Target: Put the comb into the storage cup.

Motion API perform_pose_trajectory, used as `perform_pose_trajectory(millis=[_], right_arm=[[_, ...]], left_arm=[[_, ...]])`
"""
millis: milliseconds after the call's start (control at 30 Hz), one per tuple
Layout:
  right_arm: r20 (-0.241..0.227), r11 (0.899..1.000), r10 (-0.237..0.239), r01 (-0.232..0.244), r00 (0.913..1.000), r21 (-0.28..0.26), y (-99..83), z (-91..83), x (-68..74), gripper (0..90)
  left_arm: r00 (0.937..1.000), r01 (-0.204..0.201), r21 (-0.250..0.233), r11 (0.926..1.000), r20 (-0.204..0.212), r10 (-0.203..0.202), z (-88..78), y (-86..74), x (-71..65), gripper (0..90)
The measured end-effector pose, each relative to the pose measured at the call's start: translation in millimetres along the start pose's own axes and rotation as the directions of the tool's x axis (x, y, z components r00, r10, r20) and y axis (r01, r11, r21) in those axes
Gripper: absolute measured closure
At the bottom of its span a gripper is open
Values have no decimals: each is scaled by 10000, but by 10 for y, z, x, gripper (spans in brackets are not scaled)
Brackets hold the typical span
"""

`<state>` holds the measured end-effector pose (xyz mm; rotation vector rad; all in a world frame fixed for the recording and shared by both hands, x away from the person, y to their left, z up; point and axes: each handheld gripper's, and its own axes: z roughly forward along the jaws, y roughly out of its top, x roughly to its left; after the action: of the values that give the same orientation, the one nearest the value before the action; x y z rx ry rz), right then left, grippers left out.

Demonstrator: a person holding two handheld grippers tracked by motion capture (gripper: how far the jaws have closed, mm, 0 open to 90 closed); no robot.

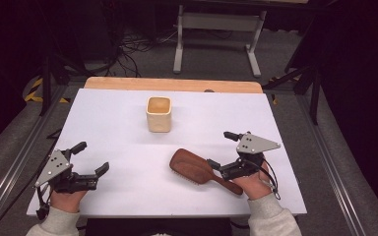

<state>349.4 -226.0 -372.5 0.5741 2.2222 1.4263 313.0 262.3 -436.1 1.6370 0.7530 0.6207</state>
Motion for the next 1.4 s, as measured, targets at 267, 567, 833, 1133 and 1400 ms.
perform_pose_trajectory(millis=[267,567,833,1133,1400], right_arm=[[-732,9996,-261,270,9970,120,60,135,71,39],[-1520,9827,-28,309,9884,1828,114,209,118,59],[-1856,9296,527,198,9812,3681,77,302,94,67],[-1972,7963,1309,155,9716,6048,-25,443,59,111],[-1855,7273,916,615,9784,6836,-107,513,114,101]], left_arm=[[10000,8,14,10000,-9,-8,-2,1,0,3],[10000,16,2,10000,33,-16,4,-1,-5,3],[10000,14,5,10000,5,-14,6,-2,-8,3],[10000,-2,21,10000,17,2,5,-1,-12,4],[10000,-54,21,10000,61,53,8,0,-17,4]])
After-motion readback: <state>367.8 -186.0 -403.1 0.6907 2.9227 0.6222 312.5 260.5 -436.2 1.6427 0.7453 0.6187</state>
